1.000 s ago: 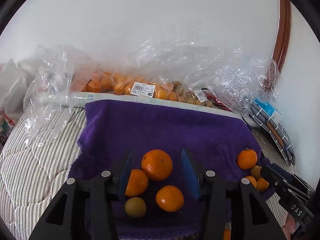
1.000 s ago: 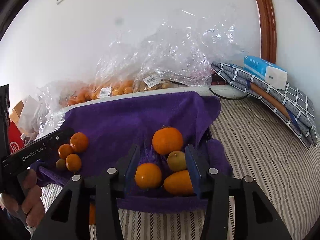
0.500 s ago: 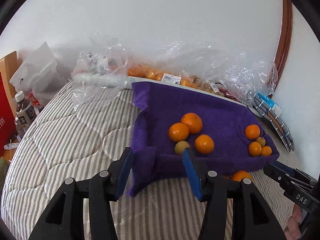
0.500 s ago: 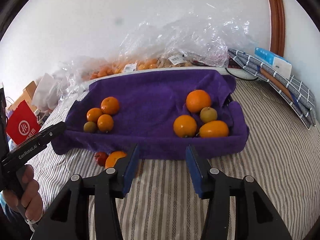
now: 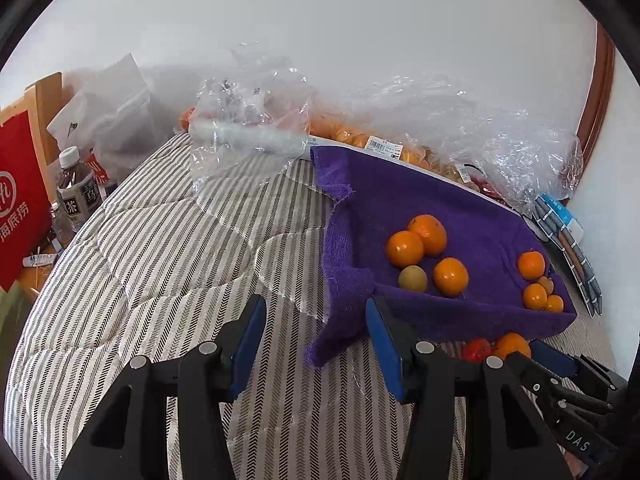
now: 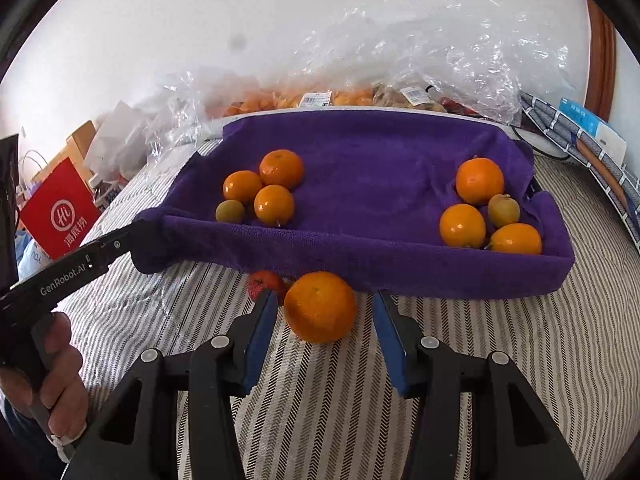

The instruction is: Organize fruits

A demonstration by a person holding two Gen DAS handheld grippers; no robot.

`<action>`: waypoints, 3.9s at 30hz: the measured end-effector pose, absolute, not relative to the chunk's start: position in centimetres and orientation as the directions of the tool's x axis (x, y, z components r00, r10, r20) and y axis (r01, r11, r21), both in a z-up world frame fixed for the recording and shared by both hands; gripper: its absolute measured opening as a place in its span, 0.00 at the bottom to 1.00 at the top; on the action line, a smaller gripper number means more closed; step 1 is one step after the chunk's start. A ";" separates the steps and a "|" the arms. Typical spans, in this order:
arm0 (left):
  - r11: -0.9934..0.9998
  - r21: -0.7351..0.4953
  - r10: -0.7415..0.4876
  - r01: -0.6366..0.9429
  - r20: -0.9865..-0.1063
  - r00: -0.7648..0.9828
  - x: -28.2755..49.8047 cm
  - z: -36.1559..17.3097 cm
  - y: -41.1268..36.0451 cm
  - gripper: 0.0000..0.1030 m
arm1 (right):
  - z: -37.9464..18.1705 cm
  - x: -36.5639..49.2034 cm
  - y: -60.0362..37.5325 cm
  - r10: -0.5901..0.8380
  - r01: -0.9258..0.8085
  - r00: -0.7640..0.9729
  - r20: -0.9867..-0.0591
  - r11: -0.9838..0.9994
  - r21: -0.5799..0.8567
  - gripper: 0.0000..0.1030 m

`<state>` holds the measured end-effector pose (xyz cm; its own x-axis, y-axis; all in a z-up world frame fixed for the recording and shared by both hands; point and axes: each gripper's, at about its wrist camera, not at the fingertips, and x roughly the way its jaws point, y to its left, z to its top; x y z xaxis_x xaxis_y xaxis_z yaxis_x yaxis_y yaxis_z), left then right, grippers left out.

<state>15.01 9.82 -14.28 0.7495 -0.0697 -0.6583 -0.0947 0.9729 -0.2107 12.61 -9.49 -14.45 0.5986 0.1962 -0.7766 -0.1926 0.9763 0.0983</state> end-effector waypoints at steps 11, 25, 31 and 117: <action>0.971 -0.221 -0.084 -0.095 -0.680 0.728 15.6 -14.9 9.6 0.48 | -15.6 13.6 -9.7 0.171 -0.183 0.582 -0.795 0.980 0.077 0.39; 0.963 -0.233 -0.256 0.132 -0.661 0.706 13.4 -14.2 5.1 0.47 | -13.4 8.8 -15.8 0.094 -0.078 0.647 -0.756 0.995 0.057 0.39; 0.954 -0.239 -0.300 0.183 -0.711 0.636 14.1 -15.1 0.8 0.47 | -12.9 7.0 -18.7 0.058 -0.017 0.662 -0.747 0.998 0.062 0.39; 0.997 -0.080 -0.053 0.003 -0.629 0.776 4.6 -3.5 3.2 0.81 | -0.3 1.0 -16.7 0.017 0.013 0.782 -0.624 0.999 0.043 0.86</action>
<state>4.63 3.22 -3.45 0.7759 -0.0527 -0.6287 0.0031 0.9968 -0.0798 0.98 -16.65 -0.28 0.7816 0.0169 -0.6236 0.0127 0.9990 0.0431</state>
